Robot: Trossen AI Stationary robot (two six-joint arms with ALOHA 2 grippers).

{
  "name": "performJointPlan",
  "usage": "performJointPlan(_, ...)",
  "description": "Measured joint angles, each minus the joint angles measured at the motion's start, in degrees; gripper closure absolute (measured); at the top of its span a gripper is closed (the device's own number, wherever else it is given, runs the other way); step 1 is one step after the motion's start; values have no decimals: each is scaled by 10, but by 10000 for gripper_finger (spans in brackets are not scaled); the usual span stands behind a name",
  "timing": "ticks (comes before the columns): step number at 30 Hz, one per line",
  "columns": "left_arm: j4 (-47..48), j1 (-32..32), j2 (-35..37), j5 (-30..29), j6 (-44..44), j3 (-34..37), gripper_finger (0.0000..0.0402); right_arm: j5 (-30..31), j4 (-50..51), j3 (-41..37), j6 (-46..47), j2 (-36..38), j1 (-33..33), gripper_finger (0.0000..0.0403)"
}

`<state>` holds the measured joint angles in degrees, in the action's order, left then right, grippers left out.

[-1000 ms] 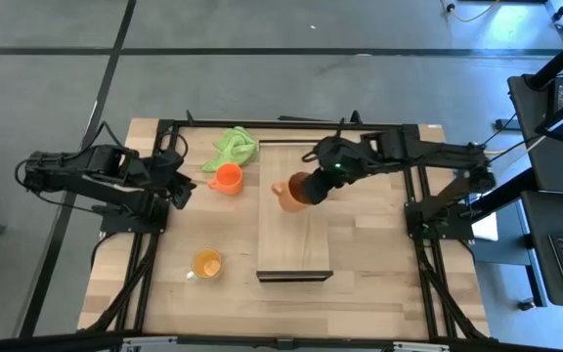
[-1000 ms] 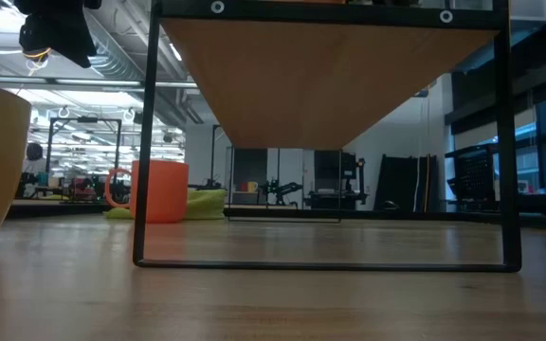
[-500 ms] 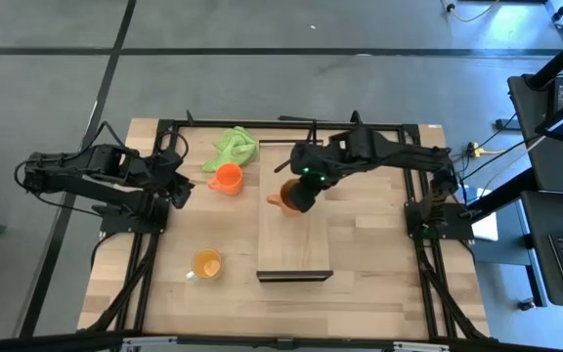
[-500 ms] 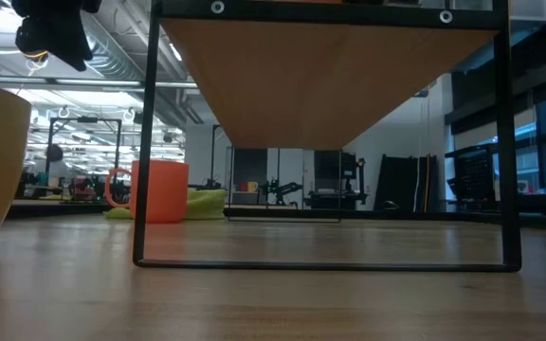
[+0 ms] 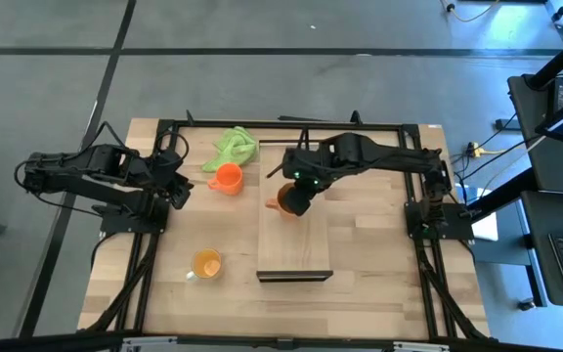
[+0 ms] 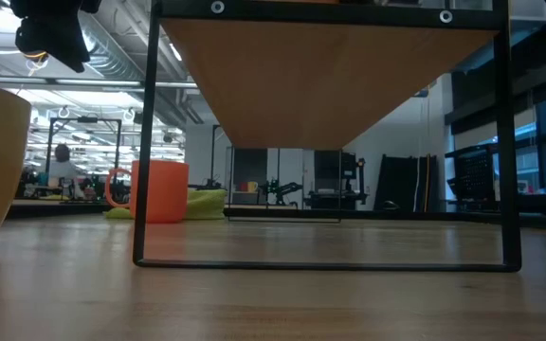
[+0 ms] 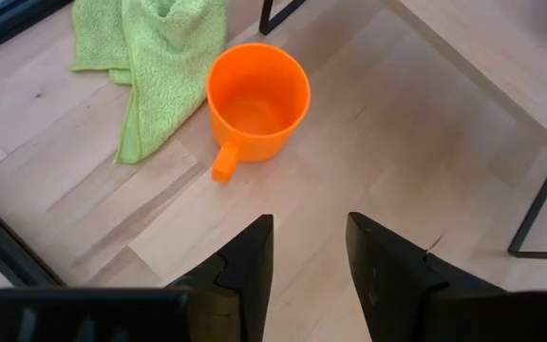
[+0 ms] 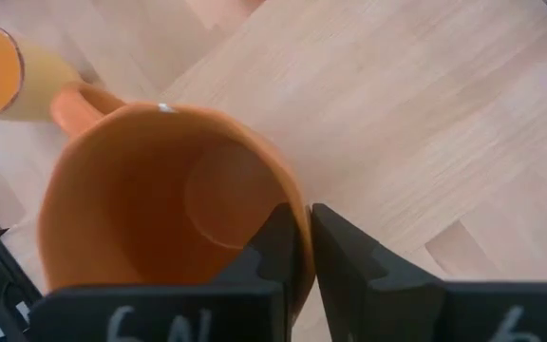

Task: Stack small to large cups/mugs on shelf
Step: Put the brown mug on the shelf

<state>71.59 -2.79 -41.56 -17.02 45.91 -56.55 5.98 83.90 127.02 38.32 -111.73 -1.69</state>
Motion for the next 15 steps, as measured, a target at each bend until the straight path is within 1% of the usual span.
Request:
performJointPlan(8,0,0,0,0,-15,0,273,14,-3,0,-12,-5,2,366)
performJointPlan(15,0,0,0,0,-15,0,273,20,-18,0,-27,-5,17,366)
